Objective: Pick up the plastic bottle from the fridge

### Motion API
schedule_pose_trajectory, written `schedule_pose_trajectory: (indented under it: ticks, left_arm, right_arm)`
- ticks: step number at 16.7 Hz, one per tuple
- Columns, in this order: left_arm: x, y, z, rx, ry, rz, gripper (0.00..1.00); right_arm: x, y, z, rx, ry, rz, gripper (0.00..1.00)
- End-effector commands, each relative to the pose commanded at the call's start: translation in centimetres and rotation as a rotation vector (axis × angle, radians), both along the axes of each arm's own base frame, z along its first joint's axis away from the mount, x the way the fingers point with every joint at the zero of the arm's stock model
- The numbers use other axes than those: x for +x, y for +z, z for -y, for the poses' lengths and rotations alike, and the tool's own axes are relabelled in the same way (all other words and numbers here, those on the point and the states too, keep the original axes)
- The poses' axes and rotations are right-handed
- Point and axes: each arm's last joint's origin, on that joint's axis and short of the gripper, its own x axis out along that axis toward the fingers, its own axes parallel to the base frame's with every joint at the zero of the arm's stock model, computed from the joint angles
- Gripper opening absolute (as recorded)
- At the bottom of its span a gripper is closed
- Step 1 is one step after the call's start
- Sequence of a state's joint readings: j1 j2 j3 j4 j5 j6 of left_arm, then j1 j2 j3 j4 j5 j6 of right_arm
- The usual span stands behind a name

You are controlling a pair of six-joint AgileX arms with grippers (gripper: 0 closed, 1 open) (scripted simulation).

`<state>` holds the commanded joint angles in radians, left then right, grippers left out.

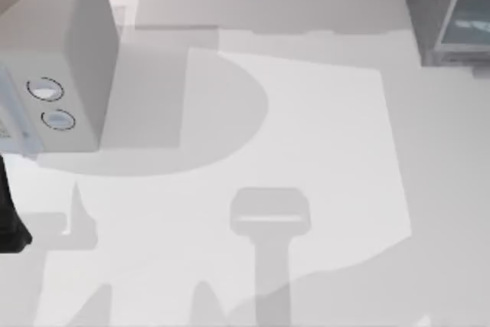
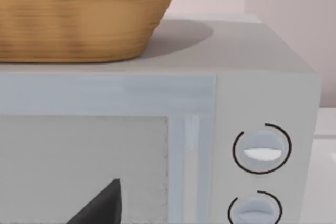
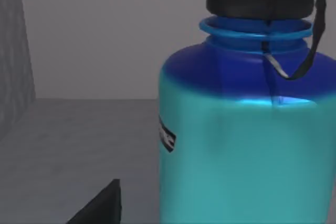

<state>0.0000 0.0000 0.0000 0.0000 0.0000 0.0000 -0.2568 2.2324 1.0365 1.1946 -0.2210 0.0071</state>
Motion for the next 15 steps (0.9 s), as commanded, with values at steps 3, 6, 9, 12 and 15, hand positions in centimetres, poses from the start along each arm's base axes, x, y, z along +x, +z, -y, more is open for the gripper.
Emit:
schedule_pose_trajectory:
  ticks: [3, 6, 9, 12, 15]
  left_arm:
    - [0.0, 0.0, 0.0, 0.0, 0.0, 0.0, 1.0]
    - [0.0, 0.0, 0.0, 0.0, 0.0, 0.0, 1.0]
    - [0.0, 0.0, 0.0, 0.0, 0.0, 0.0, 1.0]
    - [0.0, 0.0, 0.0, 0.0, 0.0, 0.0, 1.0]
    - [0.0, 0.0, 0.0, 0.0, 0.0, 0.0, 1.0]
  right_arm:
    - [2.7, 0.2, 0.1, -0.003, 0.0, 0.011, 1.0]
    - [4.8, 0.3, 0.0, -0.002, 0.0, 0.011, 1.0]
    - [5.2, 0.3, -0.1, -0.002, 0.0, 0.006, 1.0]
    - [5.2, 0.3, -0.1, -0.002, 0.0, 0.006, 0.92]
    - [5.2, 0.3, -0.1, -0.002, 0.0, 0.006, 0.7]
